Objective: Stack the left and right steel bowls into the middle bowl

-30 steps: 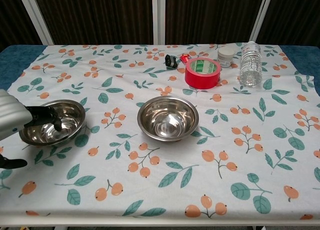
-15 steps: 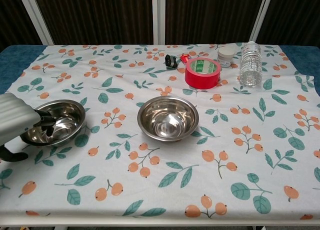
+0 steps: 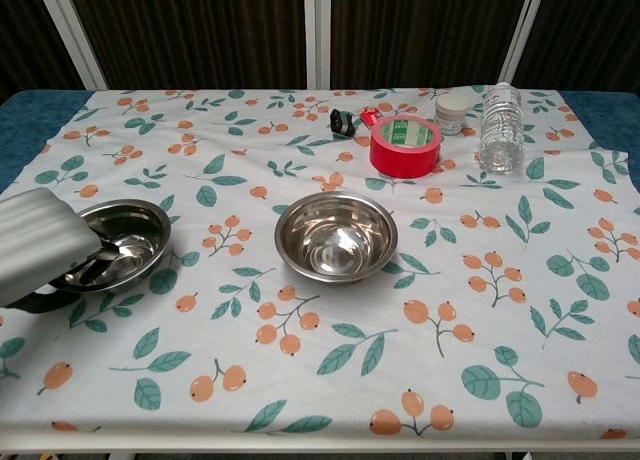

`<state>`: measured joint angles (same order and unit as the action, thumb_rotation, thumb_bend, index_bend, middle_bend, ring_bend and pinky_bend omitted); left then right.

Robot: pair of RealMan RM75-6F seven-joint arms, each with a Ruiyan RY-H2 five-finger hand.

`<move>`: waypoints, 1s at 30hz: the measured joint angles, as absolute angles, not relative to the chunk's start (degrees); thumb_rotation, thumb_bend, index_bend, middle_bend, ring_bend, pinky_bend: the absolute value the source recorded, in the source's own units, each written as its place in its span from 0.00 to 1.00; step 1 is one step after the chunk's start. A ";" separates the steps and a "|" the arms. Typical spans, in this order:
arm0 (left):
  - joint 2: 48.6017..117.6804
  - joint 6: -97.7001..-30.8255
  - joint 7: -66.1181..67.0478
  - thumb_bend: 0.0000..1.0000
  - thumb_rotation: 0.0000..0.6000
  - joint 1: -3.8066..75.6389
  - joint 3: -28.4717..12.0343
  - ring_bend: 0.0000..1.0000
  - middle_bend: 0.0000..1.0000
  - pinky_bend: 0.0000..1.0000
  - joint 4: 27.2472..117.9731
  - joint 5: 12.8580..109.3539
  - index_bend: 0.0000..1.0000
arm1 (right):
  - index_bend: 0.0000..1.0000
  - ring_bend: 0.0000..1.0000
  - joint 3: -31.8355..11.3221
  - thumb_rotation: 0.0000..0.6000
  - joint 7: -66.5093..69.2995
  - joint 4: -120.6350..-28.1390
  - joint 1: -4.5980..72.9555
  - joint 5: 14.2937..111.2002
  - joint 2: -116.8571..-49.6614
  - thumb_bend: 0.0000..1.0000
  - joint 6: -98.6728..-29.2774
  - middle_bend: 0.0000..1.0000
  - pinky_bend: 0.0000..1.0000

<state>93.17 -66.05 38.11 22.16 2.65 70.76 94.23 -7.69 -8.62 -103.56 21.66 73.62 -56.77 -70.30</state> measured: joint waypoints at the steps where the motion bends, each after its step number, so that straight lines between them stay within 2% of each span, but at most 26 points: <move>1: 93.41 -66.15 37.90 0.30 1.00 22.24 2.68 0.91 0.71 0.97 70.34 94.30 0.68 | 0.21 0.79 -7.69 1.00 -8.47 -103.49 21.57 73.61 -56.75 0.07 -70.29 0.40 0.80; 7: 94.60 -67.87 36.73 0.31 1.00 22.51 3.07 0.94 0.81 0.99 67.75 95.55 0.69 | 0.21 0.79 -7.62 1.00 -7.93 -102.83 21.25 73.46 -56.79 0.07 -69.86 0.41 0.80; 20: 94.87 -69.46 35.50 0.32 1.00 23.12 3.26 0.94 0.82 1.00 67.37 96.42 0.71 | 0.21 0.79 -7.93 1.00 -8.18 -102.32 21.33 72.30 -56.87 0.07 -68.60 0.41 0.80; 30: 93.98 -67.44 41.11 0.32 1.00 29.47 -0.08 0.95 0.82 1.00 74.57 99.34 0.71 | 0.21 0.79 -9.42 1.00 -4.63 -102.00 20.00 72.46 -56.28 0.08 -71.66 0.41 0.80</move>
<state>93.98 -67.44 41.11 29.47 -0.08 74.57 99.34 -9.42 -4.63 -102.00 20.00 72.46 -56.28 -71.66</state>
